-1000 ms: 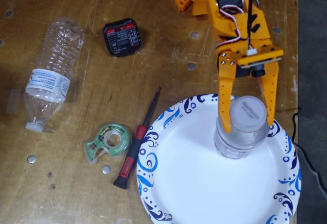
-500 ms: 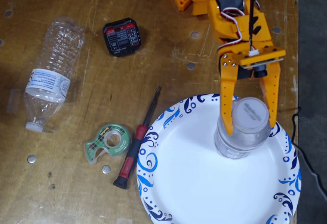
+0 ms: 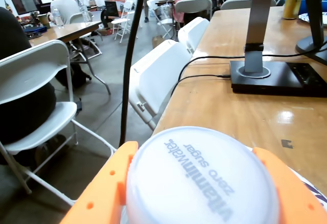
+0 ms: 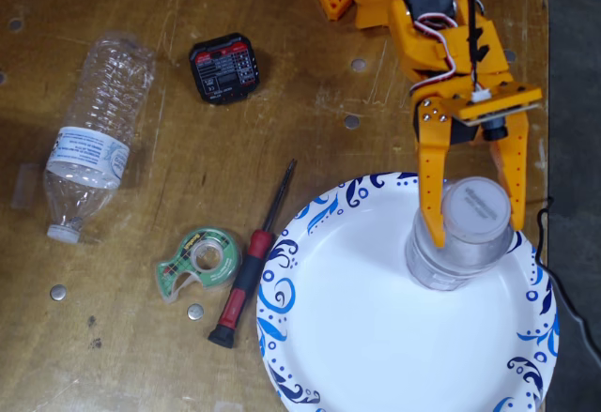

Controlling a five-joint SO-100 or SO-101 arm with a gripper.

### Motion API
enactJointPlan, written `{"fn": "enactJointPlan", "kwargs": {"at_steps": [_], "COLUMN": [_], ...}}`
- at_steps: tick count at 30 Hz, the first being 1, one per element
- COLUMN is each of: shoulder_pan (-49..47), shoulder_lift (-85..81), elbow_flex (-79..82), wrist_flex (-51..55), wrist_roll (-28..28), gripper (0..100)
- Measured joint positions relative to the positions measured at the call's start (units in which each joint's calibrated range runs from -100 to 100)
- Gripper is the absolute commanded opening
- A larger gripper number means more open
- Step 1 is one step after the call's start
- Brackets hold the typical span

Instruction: Move the bottles to the plate

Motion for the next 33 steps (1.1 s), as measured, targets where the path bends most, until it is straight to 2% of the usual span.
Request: {"fn": "enactJointPlan", "kwargs": {"at_steps": [4, 18, 26, 33], "shoulder_pan": [-2.28, -2.55, -2.37, -4.28], "shoulder_lift": [0.84, 0.92, 0.92, -0.25], "elbow_flex": [0.18, 0.27, 0.09, -0.18], "wrist_flex": [0.43, 0.34, -0.77, -2.30], "wrist_roll": [-1.41, -2.19, -2.50, -2.50], "gripper": [31, 31, 45, 47]}}
